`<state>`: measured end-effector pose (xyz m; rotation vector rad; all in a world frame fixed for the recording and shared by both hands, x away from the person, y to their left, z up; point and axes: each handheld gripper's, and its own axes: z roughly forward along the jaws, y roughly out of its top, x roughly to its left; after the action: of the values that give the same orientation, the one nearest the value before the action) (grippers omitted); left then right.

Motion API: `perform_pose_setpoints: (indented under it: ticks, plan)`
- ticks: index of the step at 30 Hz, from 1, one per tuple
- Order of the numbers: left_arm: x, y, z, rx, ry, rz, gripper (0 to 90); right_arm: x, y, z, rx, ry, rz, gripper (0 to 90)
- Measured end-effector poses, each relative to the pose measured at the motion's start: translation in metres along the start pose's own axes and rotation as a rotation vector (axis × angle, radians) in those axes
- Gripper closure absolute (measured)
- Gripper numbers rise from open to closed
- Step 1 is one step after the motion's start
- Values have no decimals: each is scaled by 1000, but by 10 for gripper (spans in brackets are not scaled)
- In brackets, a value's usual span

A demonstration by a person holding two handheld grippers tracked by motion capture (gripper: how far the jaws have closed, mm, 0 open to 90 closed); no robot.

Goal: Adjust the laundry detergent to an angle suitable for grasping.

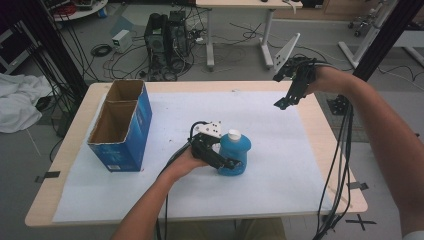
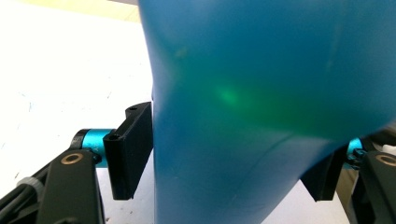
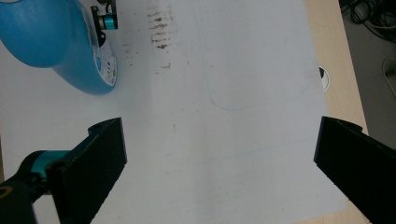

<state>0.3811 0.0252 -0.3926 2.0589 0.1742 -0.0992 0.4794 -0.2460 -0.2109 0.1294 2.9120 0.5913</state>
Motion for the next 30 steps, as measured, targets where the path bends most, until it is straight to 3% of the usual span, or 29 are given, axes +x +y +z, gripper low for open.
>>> perform_pose_setpoints:
  ticks: [9,11,18,21,23,27,30]
  plan:
    - [-4,1,-1,-22,2,-7,274,1,-1,-2,0,-3,5,14]
    - [-4,1,-4,-9,2,-15,182,1,-1,-2,-2,-4,2,14]
    - [-8,0,-9,-32,22,-43,183,1,-2,-3,1,-6,5,14]
    - [-9,0,-10,-13,30,-58,182,2,-1,-3,2,-6,4,14]
    - [-9,-1,-11,2,53,-50,182,2,-1,-3,4,-6,6,14]
    - [-10,-3,-13,2,50,-41,183,2,-1,-3,5,-6,9,14]
    - [-12,-2,-13,12,70,-34,183,2,0,-2,2,-6,7,14]
